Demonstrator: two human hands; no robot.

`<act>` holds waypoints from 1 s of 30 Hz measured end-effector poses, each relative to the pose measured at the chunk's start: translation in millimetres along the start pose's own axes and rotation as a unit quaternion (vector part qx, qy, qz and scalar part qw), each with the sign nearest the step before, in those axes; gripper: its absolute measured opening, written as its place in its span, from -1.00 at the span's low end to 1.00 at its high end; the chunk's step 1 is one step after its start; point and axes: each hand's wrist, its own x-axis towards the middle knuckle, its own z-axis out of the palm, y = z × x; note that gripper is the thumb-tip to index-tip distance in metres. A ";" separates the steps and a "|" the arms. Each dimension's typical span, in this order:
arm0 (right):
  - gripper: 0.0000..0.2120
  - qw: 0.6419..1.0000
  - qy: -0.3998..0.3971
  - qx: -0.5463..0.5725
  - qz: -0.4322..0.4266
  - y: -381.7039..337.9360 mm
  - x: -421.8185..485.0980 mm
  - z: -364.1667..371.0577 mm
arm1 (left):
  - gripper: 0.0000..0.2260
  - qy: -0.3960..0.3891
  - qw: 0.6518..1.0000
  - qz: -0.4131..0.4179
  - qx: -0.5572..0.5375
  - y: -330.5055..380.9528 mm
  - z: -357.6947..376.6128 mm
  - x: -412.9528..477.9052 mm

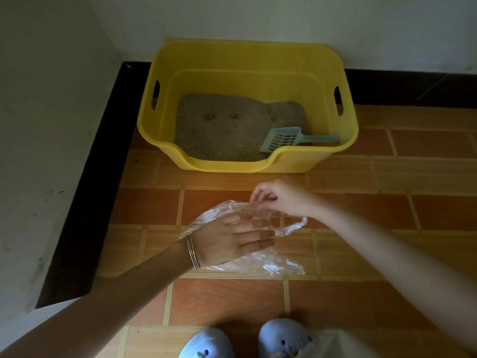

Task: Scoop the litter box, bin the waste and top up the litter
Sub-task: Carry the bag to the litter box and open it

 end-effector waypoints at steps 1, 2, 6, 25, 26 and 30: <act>-0.88 1.000 0.000 0.007 0.003 0.1 0.2 0.0 | -0.70 0.004 1.000 -0.002 0.002 0.5 1.5 1.2; -0.88 1.000 0.003 0.012 0.003 0.1 0.0 0.1 | -0.73 0.006 1.000 -0.005 0.007 0.9 3.3 2.1; -0.80 1.000 0.013 0.010 0.007 0.2 -4.0 -2.1 | -0.72 0.051 0.998 -0.041 0.022 -4.1 0.6 -0.4; -0.36 0.991 0.022 0.016 -0.130 0.3 -56.8 17.3 | -0.90 0.227 0.960 -0.132 -0.100 -9.1 -36.2 -24.9; -0.32 0.992 -0.006 -0.013 -0.126 3.6 -54.8 23.0 | -0.88 0.227 0.960 -0.129 -0.100 -8.6 -36.9 -25.1; -0.47 0.984 0.012 0.006 -0.175 4.3 -52.5 42.3 | -0.91 0.218 0.961 -0.130 -0.110 -9.5 -36.6 -28.6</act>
